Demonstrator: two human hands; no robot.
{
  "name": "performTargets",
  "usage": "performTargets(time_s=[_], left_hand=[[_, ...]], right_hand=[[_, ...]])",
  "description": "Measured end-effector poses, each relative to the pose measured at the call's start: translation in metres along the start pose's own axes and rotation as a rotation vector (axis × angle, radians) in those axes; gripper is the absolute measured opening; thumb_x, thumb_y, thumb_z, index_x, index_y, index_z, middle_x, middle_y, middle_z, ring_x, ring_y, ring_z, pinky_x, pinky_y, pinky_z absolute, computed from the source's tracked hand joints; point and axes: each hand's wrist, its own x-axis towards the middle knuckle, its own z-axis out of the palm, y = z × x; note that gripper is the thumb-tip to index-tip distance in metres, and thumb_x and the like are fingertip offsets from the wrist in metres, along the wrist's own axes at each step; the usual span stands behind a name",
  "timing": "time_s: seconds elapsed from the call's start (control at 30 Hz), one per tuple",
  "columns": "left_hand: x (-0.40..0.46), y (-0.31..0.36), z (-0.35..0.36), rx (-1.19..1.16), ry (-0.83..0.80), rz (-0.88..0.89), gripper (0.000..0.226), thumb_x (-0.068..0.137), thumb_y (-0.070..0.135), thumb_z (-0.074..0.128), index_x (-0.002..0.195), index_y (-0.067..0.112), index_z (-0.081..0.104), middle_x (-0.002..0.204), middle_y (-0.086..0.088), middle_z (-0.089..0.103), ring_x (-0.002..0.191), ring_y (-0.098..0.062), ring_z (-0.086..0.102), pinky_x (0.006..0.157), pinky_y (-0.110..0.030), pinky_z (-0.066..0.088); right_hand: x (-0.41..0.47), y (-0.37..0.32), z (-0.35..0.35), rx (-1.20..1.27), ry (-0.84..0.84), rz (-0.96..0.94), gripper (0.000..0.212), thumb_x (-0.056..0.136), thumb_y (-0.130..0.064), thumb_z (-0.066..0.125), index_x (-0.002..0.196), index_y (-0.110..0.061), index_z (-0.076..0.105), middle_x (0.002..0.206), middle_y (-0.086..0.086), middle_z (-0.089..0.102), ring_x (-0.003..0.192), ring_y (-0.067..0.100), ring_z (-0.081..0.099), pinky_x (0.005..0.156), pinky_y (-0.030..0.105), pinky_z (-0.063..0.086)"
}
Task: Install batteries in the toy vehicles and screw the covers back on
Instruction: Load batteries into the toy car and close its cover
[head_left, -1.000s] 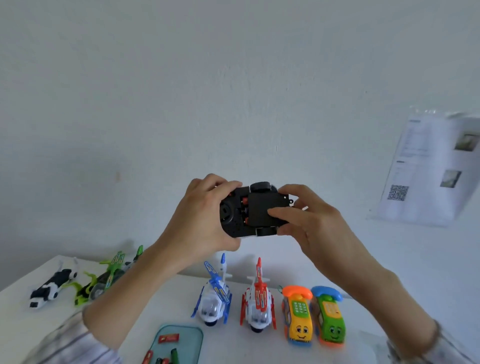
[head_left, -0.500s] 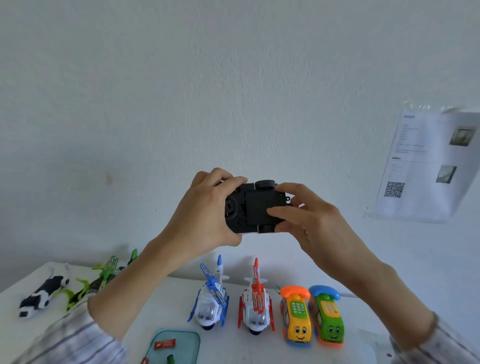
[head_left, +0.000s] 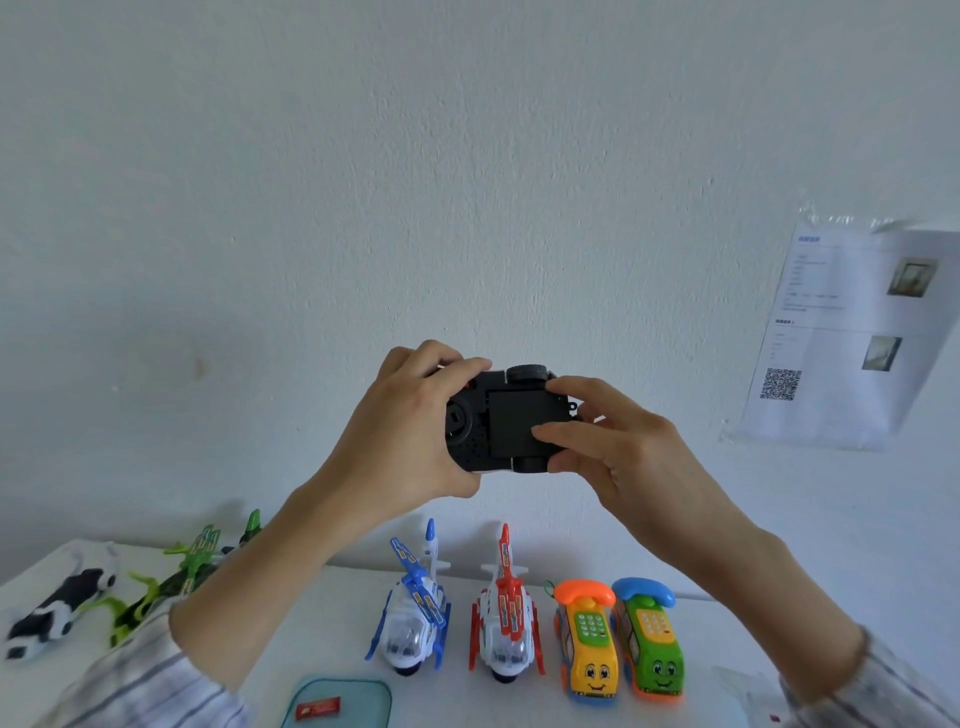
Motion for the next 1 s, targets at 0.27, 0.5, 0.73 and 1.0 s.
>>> performTargets(time_s=[0.27,0.5,0.73,1.0], left_hand=[[-0.003,-0.002,0.003,0.003,-0.012,-0.007,0.094,0.043,0.022,0.088,0.131,0.015,0.056,0.114,0.003,0.052,0.099,-0.015,0.039,0.081,-0.028,0.041],[-0.002,-0.001,0.000,-0.001,0.002,0.001,0.094,0.042,0.021,0.088,0.131,0.015,0.057,0.113,0.003,0.052,0.098,-0.016,0.041,0.080,-0.027,0.039],[0.000,0.002,-0.006,-0.001,0.000,0.018,0.093,0.044,0.021,0.087,0.132,0.017,0.056,0.114,0.005,0.051,0.101,-0.016,0.041,0.082,-0.028,0.042],[-0.002,0.002,-0.006,0.023,0.001,0.052,0.094,0.043,0.024,0.087,0.132,0.017,0.056,0.114,0.004,0.051,0.101,-0.018,0.043,0.082,-0.031,0.045]], right_hand=[[-0.002,-0.001,0.007,-0.014,0.007,0.012,0.031,0.064,0.004,0.082,0.092,-0.008,0.074,0.113,0.021,0.063,0.076,0.030,0.069,0.065,0.028,0.057],[0.000,0.000,0.004,-0.020,0.017,-0.005,0.031,0.065,0.007,0.080,0.092,-0.006,0.074,0.113,0.022,0.063,0.079,0.031,0.069,0.067,0.030,0.057],[0.002,-0.001,-0.003,-0.015,0.022,-0.014,0.032,0.064,0.006,0.081,0.093,-0.007,0.074,0.114,0.021,0.063,0.075,0.029,0.068,0.065,0.029,0.056],[-0.002,-0.001,-0.005,-0.050,-0.001,-0.026,0.035,0.063,0.004,0.083,0.094,-0.007,0.074,0.113,0.022,0.063,0.075,0.030,0.068,0.062,0.032,0.058]])
